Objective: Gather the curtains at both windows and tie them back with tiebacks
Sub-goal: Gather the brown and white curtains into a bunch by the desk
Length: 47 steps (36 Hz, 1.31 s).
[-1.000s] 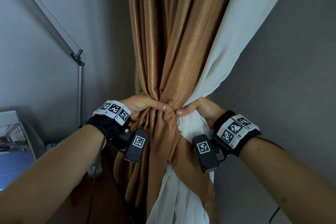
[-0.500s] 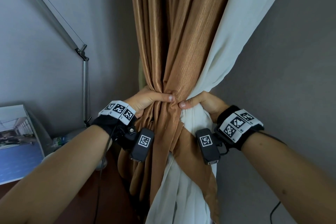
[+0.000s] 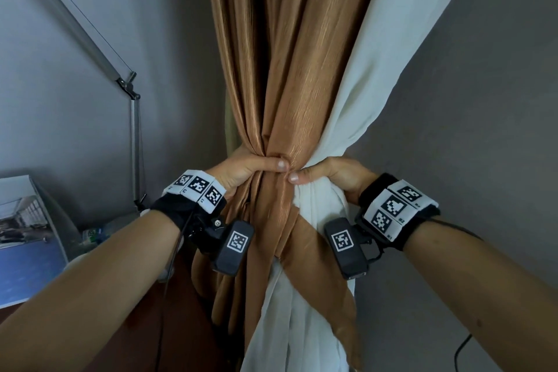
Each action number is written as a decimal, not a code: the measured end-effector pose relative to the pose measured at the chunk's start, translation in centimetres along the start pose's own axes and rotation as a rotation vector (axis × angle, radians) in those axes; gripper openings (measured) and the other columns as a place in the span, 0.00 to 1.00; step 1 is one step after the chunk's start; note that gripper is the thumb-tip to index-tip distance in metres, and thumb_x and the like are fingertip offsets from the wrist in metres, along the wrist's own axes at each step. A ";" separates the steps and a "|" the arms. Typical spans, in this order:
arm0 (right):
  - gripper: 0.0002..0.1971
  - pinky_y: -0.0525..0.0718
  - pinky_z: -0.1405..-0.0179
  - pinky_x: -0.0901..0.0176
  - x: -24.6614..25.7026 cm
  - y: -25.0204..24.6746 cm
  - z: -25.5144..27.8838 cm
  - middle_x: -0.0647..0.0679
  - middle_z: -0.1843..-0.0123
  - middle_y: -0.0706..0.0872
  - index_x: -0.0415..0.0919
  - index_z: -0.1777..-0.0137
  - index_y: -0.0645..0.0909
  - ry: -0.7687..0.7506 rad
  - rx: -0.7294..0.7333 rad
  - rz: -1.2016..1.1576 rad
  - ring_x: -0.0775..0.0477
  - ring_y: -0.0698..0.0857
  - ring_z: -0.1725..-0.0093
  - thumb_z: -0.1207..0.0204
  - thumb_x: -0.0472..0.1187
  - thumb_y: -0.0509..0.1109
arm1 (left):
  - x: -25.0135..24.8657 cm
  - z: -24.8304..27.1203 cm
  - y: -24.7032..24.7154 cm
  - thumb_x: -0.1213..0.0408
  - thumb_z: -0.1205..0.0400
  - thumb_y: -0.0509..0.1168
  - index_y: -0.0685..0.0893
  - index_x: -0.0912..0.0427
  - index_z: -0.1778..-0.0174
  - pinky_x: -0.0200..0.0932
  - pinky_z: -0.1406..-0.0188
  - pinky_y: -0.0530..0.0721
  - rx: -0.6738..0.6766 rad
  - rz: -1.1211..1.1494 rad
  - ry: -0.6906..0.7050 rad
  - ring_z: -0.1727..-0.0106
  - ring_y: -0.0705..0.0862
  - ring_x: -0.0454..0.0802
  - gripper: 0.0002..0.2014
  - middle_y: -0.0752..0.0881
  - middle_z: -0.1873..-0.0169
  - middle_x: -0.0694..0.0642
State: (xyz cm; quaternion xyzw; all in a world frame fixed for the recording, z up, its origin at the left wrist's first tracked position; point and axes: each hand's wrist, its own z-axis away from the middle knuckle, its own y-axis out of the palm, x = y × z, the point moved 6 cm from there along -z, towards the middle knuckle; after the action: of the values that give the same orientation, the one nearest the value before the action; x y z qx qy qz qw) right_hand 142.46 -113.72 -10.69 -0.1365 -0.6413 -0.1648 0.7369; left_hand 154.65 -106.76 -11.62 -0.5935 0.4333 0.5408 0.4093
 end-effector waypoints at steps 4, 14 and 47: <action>0.13 0.86 0.58 0.69 0.0 -0.2 -0.7 0.51 0.55 0.93 0.39 0.50 0.87 -0.120 -0.097 0.047 0.58 0.92 0.55 0.33 0.27 0.78 | -0.2 -0.1 0.3 0.55 0.46 0.81 0.81 0.70 0.35 0.43 0.38 0.84 -0.135 0.025 0.087 0.43 0.88 0.48 0.43 0.90 0.49 0.52; 0.29 0.85 0.56 0.73 0.1 -1.2 -1.9 0.55 0.52 0.93 0.42 0.44 0.87 -0.169 -0.206 0.325 0.62 0.90 0.51 0.47 0.41 0.90 | -1.4 -0.5 0.2 0.60 0.50 0.89 0.81 0.65 0.33 0.47 0.35 0.84 -0.224 -0.064 0.190 0.40 0.88 0.45 0.48 0.90 0.43 0.55; 0.36 0.79 0.52 0.72 -0.3 -6.0 2.9 0.54 0.42 0.83 0.43 0.33 0.78 -0.332 -0.742 0.256 0.57 0.83 0.42 0.38 0.56 0.84 | -0.6 -3.4 -0.9 0.59 0.51 0.88 0.85 0.59 0.39 0.50 0.35 0.84 -0.394 -0.085 0.089 0.44 0.89 0.45 0.41 0.91 0.47 0.50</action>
State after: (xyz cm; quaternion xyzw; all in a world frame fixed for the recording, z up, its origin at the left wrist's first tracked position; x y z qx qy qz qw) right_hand 137.32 -117.96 -10.66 -0.4956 -0.6264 -0.2673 0.5390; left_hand 156.43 -109.68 -10.76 -0.7032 0.3114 0.5703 0.2884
